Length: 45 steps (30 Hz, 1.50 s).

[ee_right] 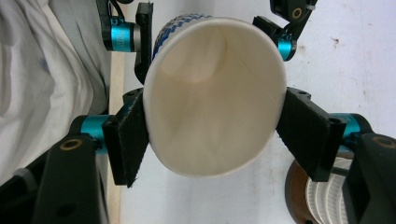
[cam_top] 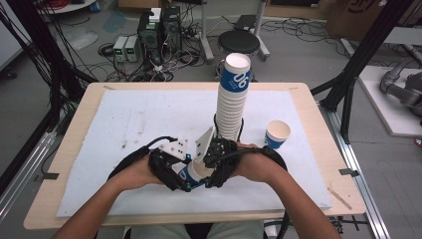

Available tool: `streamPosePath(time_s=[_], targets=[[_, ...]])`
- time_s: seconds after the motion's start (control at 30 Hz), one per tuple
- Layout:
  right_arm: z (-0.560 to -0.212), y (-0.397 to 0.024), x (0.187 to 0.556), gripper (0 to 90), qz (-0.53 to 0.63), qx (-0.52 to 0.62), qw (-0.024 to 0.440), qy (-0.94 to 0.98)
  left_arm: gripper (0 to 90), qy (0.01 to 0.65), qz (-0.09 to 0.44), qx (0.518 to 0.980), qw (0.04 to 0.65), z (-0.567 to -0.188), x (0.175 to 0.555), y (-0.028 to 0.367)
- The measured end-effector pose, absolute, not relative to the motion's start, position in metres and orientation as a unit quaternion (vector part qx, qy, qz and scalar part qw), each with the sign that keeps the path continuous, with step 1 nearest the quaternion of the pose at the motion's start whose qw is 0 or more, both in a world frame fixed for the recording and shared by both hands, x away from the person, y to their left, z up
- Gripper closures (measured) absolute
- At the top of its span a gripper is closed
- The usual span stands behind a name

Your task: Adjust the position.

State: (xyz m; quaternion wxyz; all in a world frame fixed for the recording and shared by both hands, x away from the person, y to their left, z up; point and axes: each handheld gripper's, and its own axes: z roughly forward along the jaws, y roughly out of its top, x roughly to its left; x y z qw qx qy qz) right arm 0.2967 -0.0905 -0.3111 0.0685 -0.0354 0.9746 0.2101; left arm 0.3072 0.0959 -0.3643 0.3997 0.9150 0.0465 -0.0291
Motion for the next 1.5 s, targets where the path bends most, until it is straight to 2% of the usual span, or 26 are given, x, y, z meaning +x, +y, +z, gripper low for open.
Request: streamPosePath(time_s=[0.27,0.37,0.4,0.77,1.1,1.5], targets=[[-0.308,-0.094,0.296,26.7,0.226,-0.032,0.063,0.972,29.6,0.036,-0.024,0.901,0.432,-0.366,0.306,0.099],[-0.307,-0.099,0.297,24.6,0.258,-0.025,0.062,0.964,29.2,0.035,-0.024,0.888,0.458,-0.367,0.307,0.104],[-0.304,-0.102,0.298,21.4,0.28,-0.019,0.065,0.958,28.9,0.038,-0.023,0.884,0.466,-0.367,0.307,0.106],[-0.288,-0.133,0.298,21.0,0.431,0.037,0.064,0.899,28.6,0.082,0.004,0.835,0.543,-0.375,0.31,0.134],[-0.311,-0.175,0.301,20.8,0.511,0.133,0.073,0.846,28.4,0.133,0.059,0.765,0.627,-0.381,0.312,0.166],[-0.348,-0.218,0.295,20.3,0.542,0.206,0.121,0.805,28.1,0.147,0.114,0.717,0.672,-0.386,0.309,0.187]])
